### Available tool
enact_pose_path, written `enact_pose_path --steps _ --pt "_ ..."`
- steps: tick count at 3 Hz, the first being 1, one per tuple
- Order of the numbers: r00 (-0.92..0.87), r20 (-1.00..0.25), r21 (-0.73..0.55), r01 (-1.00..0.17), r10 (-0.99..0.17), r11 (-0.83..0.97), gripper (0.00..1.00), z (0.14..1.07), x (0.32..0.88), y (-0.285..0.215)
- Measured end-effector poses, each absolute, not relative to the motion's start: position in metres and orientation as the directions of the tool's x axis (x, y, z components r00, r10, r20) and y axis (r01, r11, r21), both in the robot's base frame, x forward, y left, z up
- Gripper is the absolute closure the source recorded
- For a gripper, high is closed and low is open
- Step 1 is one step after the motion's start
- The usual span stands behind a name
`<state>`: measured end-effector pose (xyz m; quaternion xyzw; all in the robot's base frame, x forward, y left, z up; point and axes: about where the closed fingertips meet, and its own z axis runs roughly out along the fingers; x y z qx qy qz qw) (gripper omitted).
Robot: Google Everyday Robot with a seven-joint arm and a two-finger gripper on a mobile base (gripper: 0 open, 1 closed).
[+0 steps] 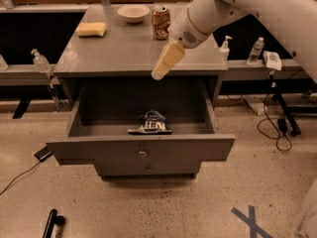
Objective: Pick blue chip bag from top drawer and place on counter
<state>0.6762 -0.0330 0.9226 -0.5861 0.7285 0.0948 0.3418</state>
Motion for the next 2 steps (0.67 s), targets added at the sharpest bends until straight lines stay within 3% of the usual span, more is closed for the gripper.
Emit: enact_pose_path --steps 2 --pt "-0.25 -0.638 -0.309 -0.783 -0.728 0.54 0.0 0.9 0.671 -0.003"
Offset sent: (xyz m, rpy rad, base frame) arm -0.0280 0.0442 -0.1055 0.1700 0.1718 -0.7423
